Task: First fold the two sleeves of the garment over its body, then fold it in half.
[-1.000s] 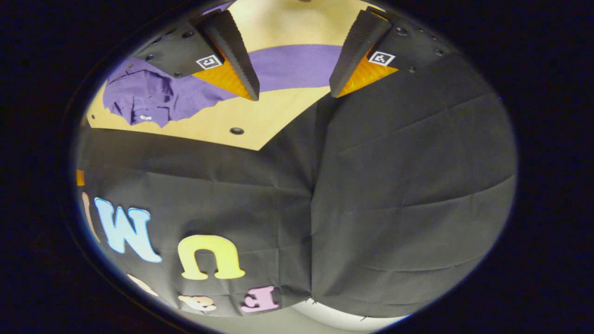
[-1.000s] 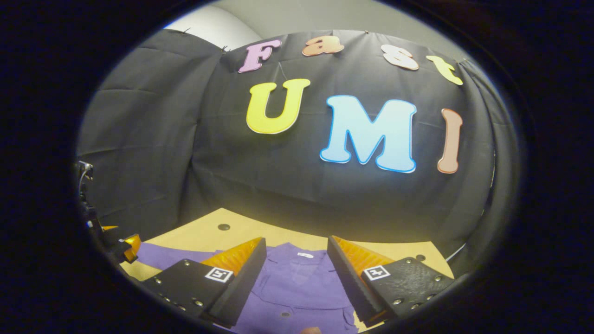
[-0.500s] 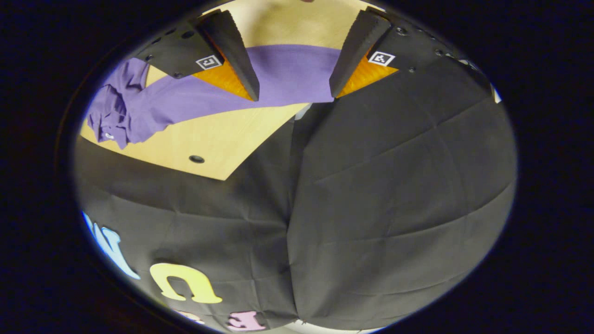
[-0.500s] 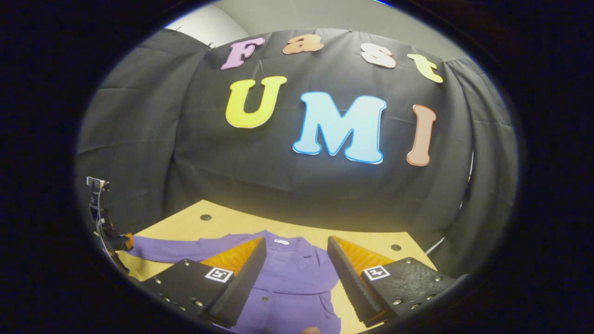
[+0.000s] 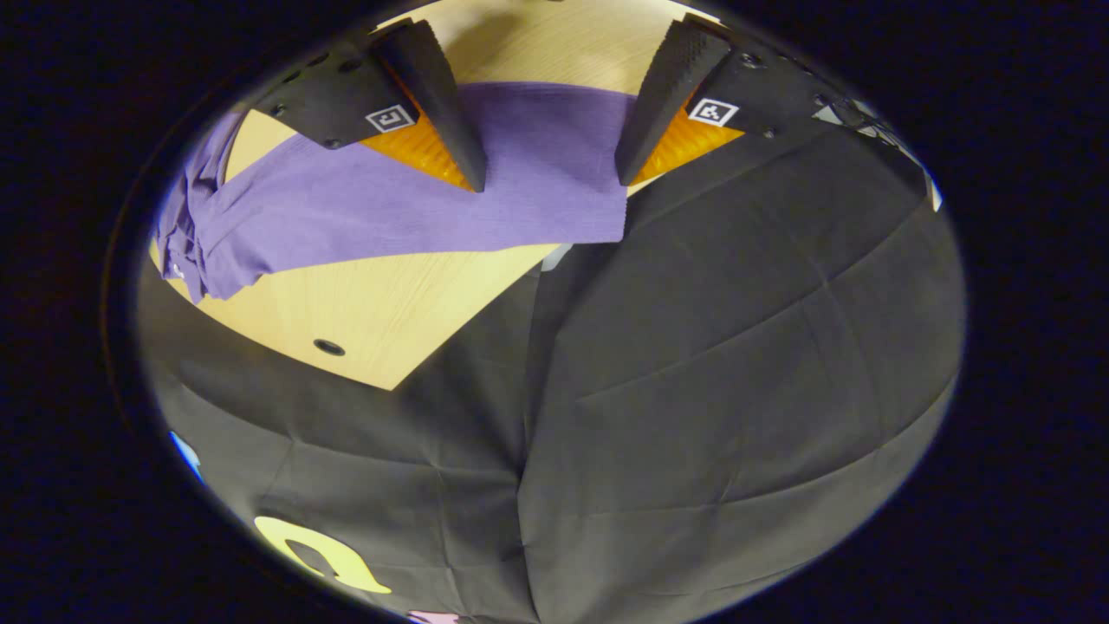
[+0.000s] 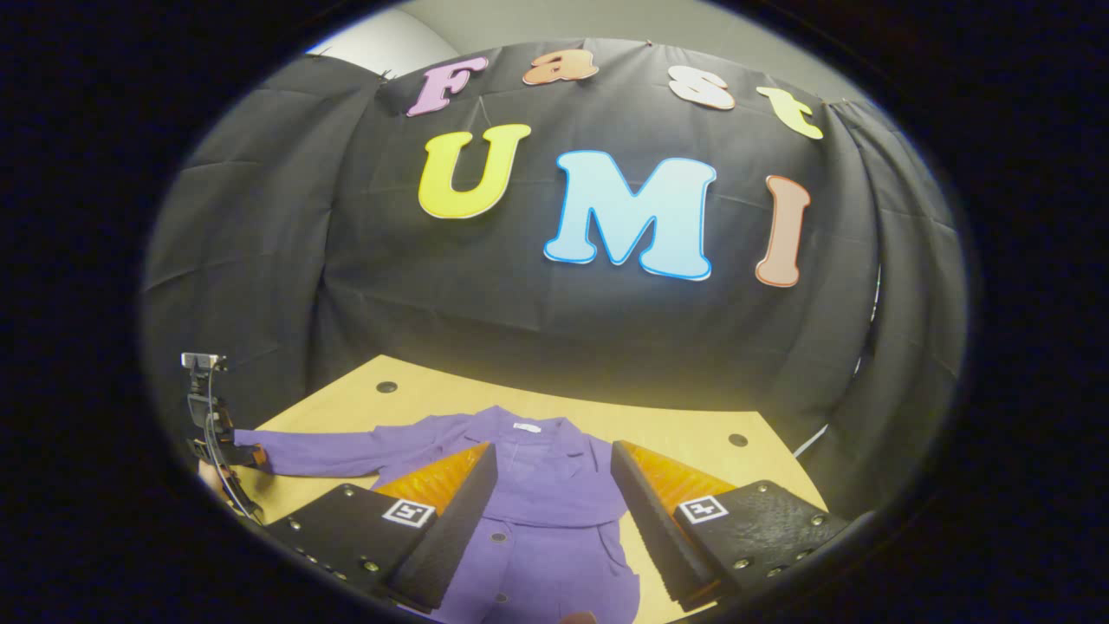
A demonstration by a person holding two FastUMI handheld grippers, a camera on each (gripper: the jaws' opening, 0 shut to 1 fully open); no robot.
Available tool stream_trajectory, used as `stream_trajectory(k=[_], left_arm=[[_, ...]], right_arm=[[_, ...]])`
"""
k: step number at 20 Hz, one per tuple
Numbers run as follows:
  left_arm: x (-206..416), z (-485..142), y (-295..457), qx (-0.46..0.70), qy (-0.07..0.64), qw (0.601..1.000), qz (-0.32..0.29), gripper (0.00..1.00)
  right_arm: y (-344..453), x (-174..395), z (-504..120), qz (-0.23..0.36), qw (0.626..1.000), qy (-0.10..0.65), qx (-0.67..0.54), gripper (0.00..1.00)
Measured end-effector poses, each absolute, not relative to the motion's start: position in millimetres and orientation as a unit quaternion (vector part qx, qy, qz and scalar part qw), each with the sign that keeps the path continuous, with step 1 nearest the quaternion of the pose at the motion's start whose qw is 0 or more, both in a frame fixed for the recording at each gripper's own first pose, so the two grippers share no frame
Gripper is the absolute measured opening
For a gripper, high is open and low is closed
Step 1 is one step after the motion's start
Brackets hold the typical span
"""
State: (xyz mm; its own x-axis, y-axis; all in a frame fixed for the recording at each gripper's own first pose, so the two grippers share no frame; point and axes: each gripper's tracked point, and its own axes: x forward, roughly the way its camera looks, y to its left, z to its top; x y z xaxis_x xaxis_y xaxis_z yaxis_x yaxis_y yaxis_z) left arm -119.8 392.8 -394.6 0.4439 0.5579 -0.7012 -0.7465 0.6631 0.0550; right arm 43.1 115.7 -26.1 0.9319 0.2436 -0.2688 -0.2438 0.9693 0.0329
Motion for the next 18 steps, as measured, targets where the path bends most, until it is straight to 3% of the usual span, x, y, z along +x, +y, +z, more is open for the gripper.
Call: stream_trajectory(k=[3, 7, 9, 13, 18], left_arm=[[-118.3, -395.1, 392.1, -0.141, 0.352, 0.84, 0.387, 0.99], [-125.5, -384.1, 397.9, -0.138, 0.353, 0.85, 0.366, 0.72], [-132.2, -374.9, 404.3, -0.129, 0.359, 0.852, 0.358, 0.41], [-136.4, -370.9, 407.2, -0.108, 0.37, 0.852, 0.355, 0.07], [-119.3, -358.4, 397.7, -0.117, 0.36, 0.861, 0.34, 0.07]], right_arm=[[119.8, 41.2, -27.6, 0.129, 0.982, 0.138, 0.0, 0.87], [125.3, 40.0, -34.0, 0.138, 0.979, 0.148, 0.009, 0.87], [123.7, 38.9, -37.5, 0.14, 0.978, 0.153, 0.011, 0.87], [109.7, 39.4, -41.2, 0.129, 0.98, 0.153, 0.015, 0.87], [84.1, 39.7, -51.2, 0.105, 0.981, 0.163, 0.021, 0.87]])
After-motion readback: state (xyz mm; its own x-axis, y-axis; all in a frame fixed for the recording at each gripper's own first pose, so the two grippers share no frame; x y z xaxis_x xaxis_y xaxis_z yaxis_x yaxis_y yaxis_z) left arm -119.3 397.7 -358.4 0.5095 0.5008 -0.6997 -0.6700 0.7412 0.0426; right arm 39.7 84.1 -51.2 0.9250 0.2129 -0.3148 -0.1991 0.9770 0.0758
